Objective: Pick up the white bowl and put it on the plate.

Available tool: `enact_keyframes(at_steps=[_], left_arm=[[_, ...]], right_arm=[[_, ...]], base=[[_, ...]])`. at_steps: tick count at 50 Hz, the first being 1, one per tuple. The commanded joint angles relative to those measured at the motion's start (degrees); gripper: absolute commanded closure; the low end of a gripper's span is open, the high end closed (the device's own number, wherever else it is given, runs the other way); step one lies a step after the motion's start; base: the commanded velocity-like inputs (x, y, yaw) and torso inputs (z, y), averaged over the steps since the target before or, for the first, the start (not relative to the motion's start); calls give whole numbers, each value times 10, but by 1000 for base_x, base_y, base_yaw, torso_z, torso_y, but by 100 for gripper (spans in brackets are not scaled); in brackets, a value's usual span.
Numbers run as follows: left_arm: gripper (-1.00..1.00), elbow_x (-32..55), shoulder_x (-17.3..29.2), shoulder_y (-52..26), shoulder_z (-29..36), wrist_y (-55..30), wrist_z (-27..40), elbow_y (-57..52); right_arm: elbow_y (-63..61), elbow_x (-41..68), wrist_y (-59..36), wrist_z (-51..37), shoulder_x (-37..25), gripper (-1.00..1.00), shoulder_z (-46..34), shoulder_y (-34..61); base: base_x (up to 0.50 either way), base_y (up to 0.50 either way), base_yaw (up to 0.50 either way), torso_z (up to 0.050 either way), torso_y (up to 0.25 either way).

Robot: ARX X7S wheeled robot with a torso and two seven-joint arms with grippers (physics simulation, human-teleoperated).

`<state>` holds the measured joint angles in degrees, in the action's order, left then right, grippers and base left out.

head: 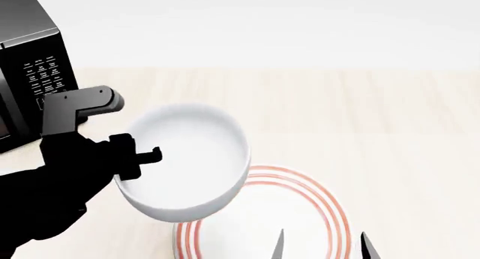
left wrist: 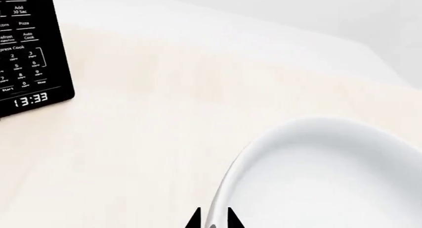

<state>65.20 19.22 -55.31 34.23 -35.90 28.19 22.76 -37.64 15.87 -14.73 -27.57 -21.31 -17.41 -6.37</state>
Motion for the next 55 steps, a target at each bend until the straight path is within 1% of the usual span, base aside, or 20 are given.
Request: enact_keyframes(at_steps=[1, 5, 21, 47, 55], left_arm=[[100, -21, -37, -18, 13, 20, -31, 44], [100, -32, -49, -19, 21, 30, -38, 58], [100, -28, -83, -19, 32, 29, -26, 43], [100, -51, -147, -48, 60, 58, -66, 131], [100, -56, -158, -46, 69, 69, -71, 141]], right_arm=[[5, 3, 3, 0, -1, -100, 0, 2], [5, 3, 4, -1, -2, -100, 0, 1], [5, 6, 5, -3, -4, -100, -1, 1], [12, 9, 9, -5, -7, -100, -2, 1], [19, 8, 13, -2, -7, -100, -9, 3]], base=[[0, 0, 0, 0, 0], [0, 0, 0, 0, 0], [0, 0, 0, 0, 1], [0, 0, 0, 0, 0], [0, 0, 0, 0, 1]])
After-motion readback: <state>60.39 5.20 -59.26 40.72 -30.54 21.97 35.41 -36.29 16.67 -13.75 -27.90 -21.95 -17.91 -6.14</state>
